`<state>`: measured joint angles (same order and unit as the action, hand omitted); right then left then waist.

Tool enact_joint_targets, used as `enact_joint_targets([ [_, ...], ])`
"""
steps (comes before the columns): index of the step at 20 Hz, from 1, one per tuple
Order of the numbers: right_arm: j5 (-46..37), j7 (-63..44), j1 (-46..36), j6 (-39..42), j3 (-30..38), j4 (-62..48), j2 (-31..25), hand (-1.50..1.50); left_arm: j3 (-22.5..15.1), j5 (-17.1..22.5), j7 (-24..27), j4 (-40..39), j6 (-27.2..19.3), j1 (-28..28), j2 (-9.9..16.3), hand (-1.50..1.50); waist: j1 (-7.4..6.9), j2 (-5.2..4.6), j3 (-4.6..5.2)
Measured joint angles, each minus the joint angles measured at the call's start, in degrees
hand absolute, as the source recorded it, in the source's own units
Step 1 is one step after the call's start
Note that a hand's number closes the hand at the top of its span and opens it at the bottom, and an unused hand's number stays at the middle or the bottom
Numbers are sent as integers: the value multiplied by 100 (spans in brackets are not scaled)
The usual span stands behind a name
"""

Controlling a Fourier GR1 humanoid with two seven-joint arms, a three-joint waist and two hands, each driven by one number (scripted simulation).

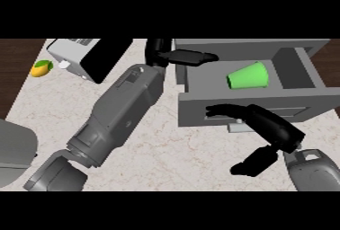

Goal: Pick up the cup, place it into the drawer and close the drawer

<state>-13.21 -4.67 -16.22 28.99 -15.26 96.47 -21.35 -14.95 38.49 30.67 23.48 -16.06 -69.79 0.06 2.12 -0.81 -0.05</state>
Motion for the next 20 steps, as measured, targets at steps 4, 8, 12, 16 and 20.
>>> enact_joint_targets([
  [4, -784, 423, -110, -399, -336, -1057, 159, -150, 69, 26, 66, 185, 200, 289, 113, -150, -244, 23, -1],
  [8, -1362, 1009, -485, -730, -514, -2433, 276, 150, 101, 33, 143, 448, 326, 580, 194, -150, -432, 25, -4],
  [12, -1661, 1455, -1154, -1144, -333, -3807, 461, 150, 107, 51, 76, 755, 502, 892, 371, -150, -593, 36, 13],
  [16, -1668, 2070, -1766, -1490, 34, -4870, 508, 150, 94, 72, -19, 1057, 689, 1197, 570, -150, -768, 13, 1],
  [20, -1567, 2421, -2433, -1773, 488, -5724, 470, 150, 101, 100, -89, 1308, 860, 1449, 762, -150, -878, -35, -14],
])
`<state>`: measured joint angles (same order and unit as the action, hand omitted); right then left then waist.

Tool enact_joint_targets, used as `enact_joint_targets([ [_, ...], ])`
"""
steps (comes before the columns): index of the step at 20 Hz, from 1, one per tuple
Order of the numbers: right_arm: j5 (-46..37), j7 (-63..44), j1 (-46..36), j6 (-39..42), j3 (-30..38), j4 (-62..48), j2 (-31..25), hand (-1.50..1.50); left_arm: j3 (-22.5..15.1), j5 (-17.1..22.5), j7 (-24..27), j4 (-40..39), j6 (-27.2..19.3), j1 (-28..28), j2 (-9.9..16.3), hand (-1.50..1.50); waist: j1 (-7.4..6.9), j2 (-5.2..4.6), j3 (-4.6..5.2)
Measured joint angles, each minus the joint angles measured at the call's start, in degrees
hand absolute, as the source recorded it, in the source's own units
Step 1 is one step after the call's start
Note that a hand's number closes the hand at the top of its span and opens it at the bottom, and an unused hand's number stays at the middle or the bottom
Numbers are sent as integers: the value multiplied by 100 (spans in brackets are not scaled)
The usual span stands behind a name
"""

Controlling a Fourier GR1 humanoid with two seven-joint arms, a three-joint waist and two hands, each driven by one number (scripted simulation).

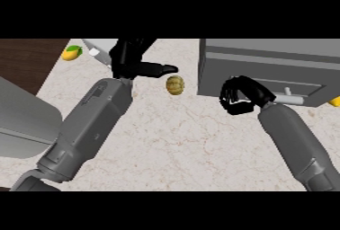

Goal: Pick up the cup, place it into the drawer and close the drawer

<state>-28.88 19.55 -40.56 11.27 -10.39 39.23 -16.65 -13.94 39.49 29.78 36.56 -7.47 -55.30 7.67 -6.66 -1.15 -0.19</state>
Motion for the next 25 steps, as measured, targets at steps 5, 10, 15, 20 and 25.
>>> enact_joint_targets([
  [5, 233, 350, -373, -77, 424, -625, -99, 150, -54, 3, -52, 277, 168, 286, 127, -150, -144, -29, -24],
  [10, 483, 491, -406, 286, 599, -748, -172, 150, -103, -6, -116, 463, 336, 466, 271, -150, -219, -23, -34],
  [15, 731, 492, -386, 707, 723, -709, -262, 150, -153, -8, -147, 584, 506, 606, 347, -150, -282, -45, -49],
  [20, 959, 466, -335, 1127, 809, -609, -373, 150, -166, 25, -167, 675, 639, 726, 386, -150, -351, -74, -75],
  [25, 1125, 454, -268, 1435, 860, -493, -469, 150, -164, 59, -187, 757, 765, 812, 440, -150, -414, -105, -94],
])
